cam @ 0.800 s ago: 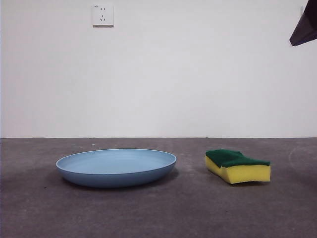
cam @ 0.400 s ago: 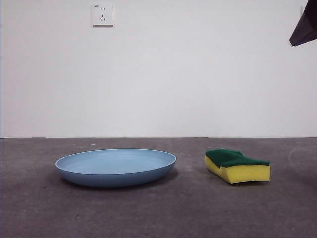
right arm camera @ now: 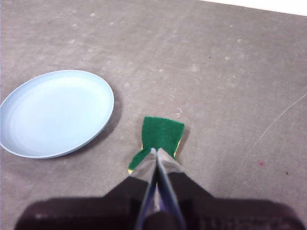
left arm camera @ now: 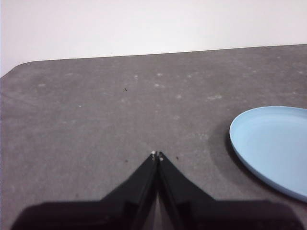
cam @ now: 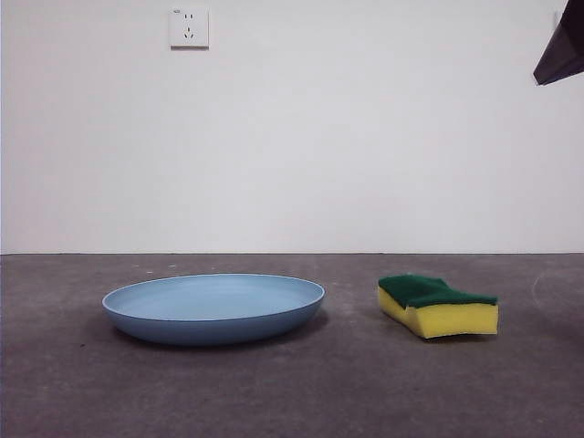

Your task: Pick up the plate,pick up the cloth,clean the plate with the cloth

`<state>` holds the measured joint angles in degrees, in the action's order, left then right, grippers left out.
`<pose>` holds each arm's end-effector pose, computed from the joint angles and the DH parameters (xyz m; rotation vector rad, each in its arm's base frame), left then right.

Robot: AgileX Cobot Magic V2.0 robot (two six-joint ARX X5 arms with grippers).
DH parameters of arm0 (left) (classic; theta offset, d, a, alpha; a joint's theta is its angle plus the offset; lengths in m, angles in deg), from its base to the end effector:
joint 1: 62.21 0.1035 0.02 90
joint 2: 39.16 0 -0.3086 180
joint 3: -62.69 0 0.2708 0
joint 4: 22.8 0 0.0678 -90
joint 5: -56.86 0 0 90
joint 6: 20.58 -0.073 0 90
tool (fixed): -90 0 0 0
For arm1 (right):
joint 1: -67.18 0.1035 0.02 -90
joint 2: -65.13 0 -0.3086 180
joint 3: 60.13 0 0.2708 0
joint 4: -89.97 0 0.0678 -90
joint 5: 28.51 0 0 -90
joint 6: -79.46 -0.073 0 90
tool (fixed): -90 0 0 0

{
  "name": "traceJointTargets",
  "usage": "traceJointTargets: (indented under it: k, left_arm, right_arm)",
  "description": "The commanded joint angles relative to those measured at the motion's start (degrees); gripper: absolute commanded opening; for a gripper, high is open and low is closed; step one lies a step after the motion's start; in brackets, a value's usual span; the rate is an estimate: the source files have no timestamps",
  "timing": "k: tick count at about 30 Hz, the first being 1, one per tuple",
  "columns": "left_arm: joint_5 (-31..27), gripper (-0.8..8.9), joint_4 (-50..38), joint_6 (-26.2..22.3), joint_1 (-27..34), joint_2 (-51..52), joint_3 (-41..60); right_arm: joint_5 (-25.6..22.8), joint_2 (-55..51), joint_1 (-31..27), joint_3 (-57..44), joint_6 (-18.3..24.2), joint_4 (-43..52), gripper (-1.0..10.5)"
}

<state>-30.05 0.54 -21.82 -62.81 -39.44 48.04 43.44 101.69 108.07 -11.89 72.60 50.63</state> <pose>0.1127 -0.0051 0.1503 0.0182 0.1558 -0.0660 0.1349 0.0869 0.2784 -0.1226 0.4449 0.3641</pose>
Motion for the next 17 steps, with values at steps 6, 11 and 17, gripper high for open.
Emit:
traceJointTargets:
  k: [6, 11, 17]
  left_arm:
    - [-1.4, -0.03, -0.2, 2.7, 0.7, 0.2, 1.7]
    - [-1.4, -0.03, -0.2, 2.7, 0.7, 0.2, 1.7]
    - [-1.4, -0.03, -0.2, 2.7, 0.7, 0.2, 1.7]
  right_arm:
    - [-0.1, -0.1, 0.0, -0.3, -0.3, 0.4, 0.0]
    - [-0.1, -0.1, 0.0, -0.3, -0.3, 0.4, 0.0]
    - [-0.1, -0.2, 0.0, -0.3, -0.3, 0.4, 0.0]
